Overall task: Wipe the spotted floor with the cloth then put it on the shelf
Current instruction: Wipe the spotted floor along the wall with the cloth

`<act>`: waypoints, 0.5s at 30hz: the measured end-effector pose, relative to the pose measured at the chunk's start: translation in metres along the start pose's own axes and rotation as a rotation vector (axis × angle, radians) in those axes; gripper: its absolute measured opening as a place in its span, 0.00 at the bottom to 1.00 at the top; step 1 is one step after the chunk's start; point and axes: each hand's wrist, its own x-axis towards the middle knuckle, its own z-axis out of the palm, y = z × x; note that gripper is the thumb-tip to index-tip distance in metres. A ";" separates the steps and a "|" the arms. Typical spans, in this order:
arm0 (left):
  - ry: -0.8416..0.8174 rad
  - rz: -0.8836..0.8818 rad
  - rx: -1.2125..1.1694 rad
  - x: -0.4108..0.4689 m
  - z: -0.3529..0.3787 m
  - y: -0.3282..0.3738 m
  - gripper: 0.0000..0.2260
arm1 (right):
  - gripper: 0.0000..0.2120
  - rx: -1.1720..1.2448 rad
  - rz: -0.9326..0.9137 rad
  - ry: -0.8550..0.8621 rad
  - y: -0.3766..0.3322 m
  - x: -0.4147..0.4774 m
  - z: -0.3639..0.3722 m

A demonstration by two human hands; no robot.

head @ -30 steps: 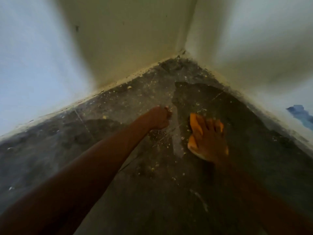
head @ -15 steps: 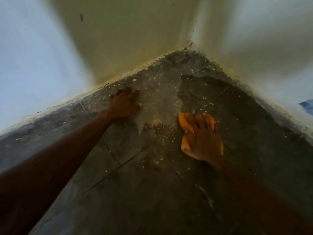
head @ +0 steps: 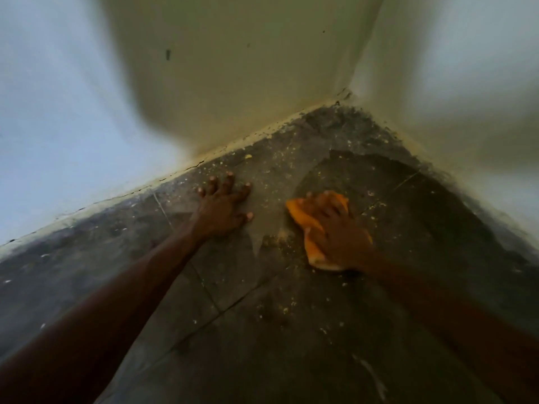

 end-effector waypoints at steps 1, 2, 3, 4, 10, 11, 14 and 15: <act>-0.002 0.003 0.007 0.001 0.001 -0.002 0.33 | 0.37 -0.017 0.099 -0.016 0.015 0.034 0.000; -0.008 -0.001 0.005 0.001 0.001 -0.002 0.33 | 0.38 0.031 0.218 -0.029 0.022 0.066 -0.006; -0.015 0.002 0.007 0.001 0.001 -0.003 0.32 | 0.37 0.105 0.368 0.001 0.021 0.093 -0.011; -0.029 0.009 0.006 0.002 0.000 -0.005 0.31 | 0.33 0.161 0.500 0.044 0.012 0.112 -0.014; -0.100 0.022 -0.055 -0.002 -0.039 -0.005 0.24 | 0.38 0.122 0.000 0.040 -0.104 0.007 -0.012; -0.079 0.030 -0.065 -0.004 -0.047 -0.007 0.23 | 0.36 0.123 -0.123 0.028 -0.102 -0.019 -0.009; -0.055 0.041 -0.042 -0.008 -0.049 -0.007 0.24 | 0.29 0.104 -0.206 0.007 -0.041 -0.008 -0.006; -0.044 0.044 -0.037 -0.008 -0.046 -0.004 0.24 | 0.29 0.089 -0.088 0.028 -0.024 0.016 -0.008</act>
